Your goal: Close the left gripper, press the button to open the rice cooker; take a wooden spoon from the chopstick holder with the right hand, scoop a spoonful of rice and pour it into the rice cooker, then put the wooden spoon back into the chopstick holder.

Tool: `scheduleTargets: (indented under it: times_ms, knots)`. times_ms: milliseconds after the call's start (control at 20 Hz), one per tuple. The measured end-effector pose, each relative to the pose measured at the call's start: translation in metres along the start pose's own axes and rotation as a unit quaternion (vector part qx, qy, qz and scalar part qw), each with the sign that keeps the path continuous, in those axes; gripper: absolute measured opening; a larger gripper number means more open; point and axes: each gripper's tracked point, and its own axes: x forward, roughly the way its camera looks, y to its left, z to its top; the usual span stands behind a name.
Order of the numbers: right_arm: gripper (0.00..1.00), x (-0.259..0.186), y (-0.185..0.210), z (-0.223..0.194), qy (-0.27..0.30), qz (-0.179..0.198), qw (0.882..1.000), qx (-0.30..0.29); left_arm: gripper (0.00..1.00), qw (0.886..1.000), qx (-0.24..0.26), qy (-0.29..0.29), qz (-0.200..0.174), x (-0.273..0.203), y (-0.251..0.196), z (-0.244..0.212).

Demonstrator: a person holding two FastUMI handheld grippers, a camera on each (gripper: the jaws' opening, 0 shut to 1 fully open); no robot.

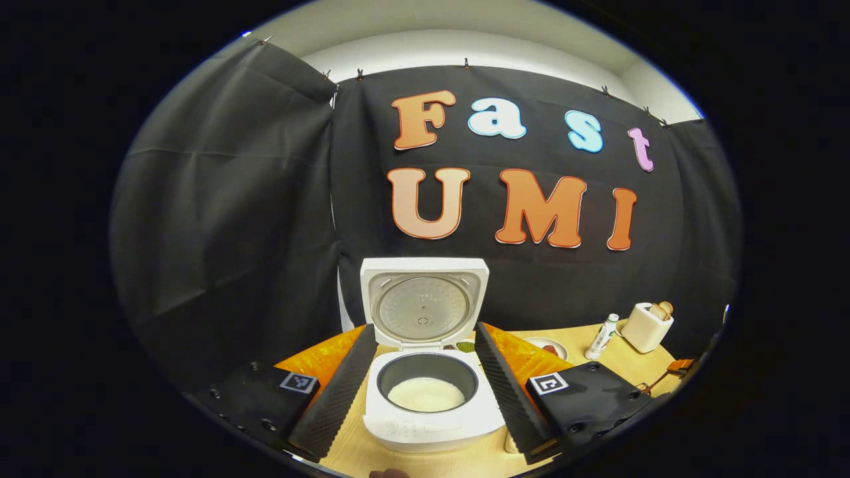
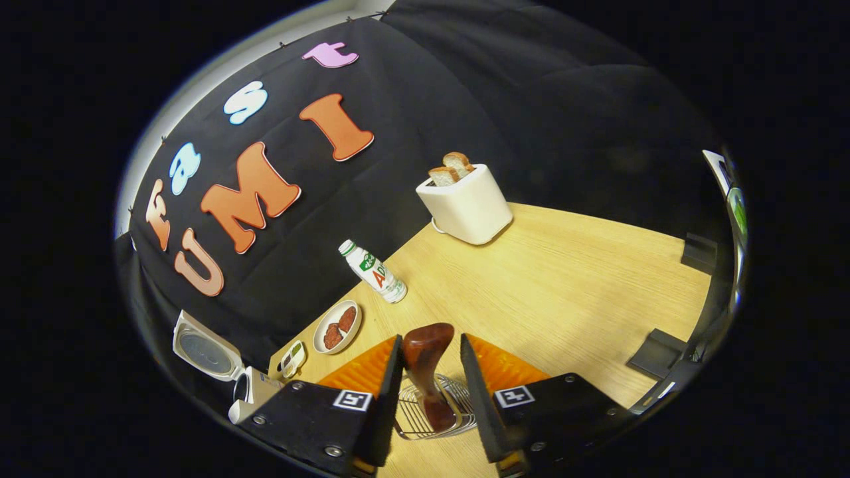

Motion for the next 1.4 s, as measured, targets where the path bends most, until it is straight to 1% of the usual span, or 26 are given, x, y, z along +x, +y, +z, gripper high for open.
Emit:
scheduleTargets:
  times_ms: [50, 100, 150, 200, 350, 500, 700, 800, 850, 1050, 1150, 1300, 1350, 1400]
  knots:
    - [0.6, 0.001, -0.004, 0.005, -0.002, -0.006, 1.0, 0.001, 1.0, 1.0, 0.0, 0.001, -0.002, 0.0, 0.0, 0.001]
    - [0.77, -0.001, -0.007, 0.011, -0.006, -0.011, 1.0, 0.0, 1.0, 1.0, 0.0, 0.0, -0.003, -0.001, -0.001, 0.0]
    - [0.84, -0.001, -0.009, 0.017, -0.012, -0.016, 1.0, 0.0, 1.0, 1.0, 0.001, 0.0, -0.004, -0.001, -0.001, 0.003]
    - [0.95, -0.006, -0.006, 0.025, -0.021, -0.014, 1.0, 0.001, 1.0, 1.0, 0.002, -0.001, -0.003, -0.001, 0.0, 0.005]
    - [0.95, -0.024, 0.012, 0.05, -0.046, -0.001, 0.999, -0.009, 1.0, 1.0, 0.001, 0.002, -0.002, 0.002, -0.001, 0.015]
    - [0.94, -0.036, 0.031, 0.067, -0.065, 0.008, 0.997, -0.031, 1.0, 1.0, 0.002, 0.004, 0.009, 0.014, 0.004, 0.033]
    - [0.95, -0.05, 0.052, 0.085, -0.09, 0.014, 0.995, -0.047, 1.0, 1.0, -0.029, -0.001, 0.005, 0.032, 0.001, 0.064]
    - [0.95, -0.058, 0.066, 0.087, -0.092, 0.029, 0.995, -0.042, 1.0, 0.999, -0.036, -0.001, 0.016, 0.045, 0.005, 0.08]
    - [0.95, -0.062, 0.071, 0.087, -0.092, 0.035, 0.994, -0.039, 1.0, 0.999, -0.038, -0.003, 0.01, 0.051, 0.001, 0.089]
    - [0.95, -0.072, 0.081, 0.086, -0.084, 0.053, 0.995, -0.025, 1.0, 1.0, -0.009, -0.014, 0.02, 0.087, 0.004, 0.124]
    - [0.95, -0.074, 0.081, 0.089, -0.088, 0.052, 0.994, -0.034, 1.0, 1.0, -0.016, -0.002, 0.007, 0.109, -0.004, 0.13]
    - [0.95, -0.081, 0.081, 0.097, -0.094, 0.054, 0.993, -0.036, 1.0, 0.999, 0.001, 0.013, 0.03, 0.147, 0.007, 0.134]
    - [0.95, -0.083, 0.082, 0.1, -0.096, 0.056, 0.993, -0.034, 1.0, 0.999, 0.005, 0.018, 0.03, 0.161, 0.006, 0.135]
    - [0.95, -0.083, 0.082, 0.102, -0.1, 0.056, 0.993, -0.032, 1.0, 1.0, 0.003, 0.027, 0.011, 0.174, -0.004, 0.133]
